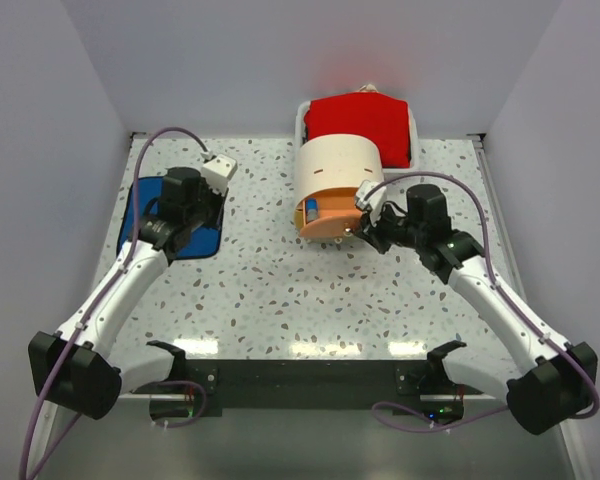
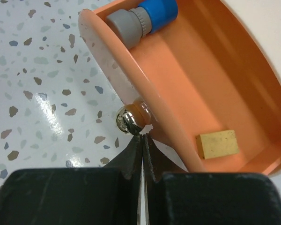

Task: Sort the stationery into containers
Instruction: Close the drawer in the storage box, then reset both arms

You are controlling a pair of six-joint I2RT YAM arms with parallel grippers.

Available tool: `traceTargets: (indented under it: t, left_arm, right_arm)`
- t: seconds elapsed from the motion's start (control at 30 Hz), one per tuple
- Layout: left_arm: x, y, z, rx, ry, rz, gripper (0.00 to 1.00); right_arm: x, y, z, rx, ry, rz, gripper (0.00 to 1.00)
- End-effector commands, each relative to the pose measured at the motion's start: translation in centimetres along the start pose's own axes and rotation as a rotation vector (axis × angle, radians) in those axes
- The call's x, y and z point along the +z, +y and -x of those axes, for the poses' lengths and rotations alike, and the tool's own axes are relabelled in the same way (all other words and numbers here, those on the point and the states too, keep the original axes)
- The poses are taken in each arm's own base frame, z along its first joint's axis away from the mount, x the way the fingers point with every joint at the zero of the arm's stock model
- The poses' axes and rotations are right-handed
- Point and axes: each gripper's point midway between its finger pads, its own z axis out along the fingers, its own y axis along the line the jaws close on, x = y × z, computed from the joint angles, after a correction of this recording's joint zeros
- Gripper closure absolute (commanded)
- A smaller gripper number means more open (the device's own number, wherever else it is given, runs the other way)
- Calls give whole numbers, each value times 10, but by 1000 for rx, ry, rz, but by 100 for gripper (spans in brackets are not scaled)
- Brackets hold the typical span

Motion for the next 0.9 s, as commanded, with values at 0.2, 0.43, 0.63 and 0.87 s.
traceTargets:
  t: [0.2, 0.43, 0.63, 0.87]
  left_arm:
    - [-4, -3, 10, -61, -63, -57, 100]
    - [-2, -2, 6, -83, -61, -69, 100]
    - [-1, -1, 6, -80, -67, -72, 96]
    - [-5, -2, 9, -52, -73, -91, 41]
  right_arm:
    - [26, -46, 57, -17, -171, -132, 100]
    - [30, -62, 67, -30, -206, -197, 99]
    - [31, -65, 67, -18, -218, -213, 87]
    - [5, -54, 65, -34, -140, -200, 50]
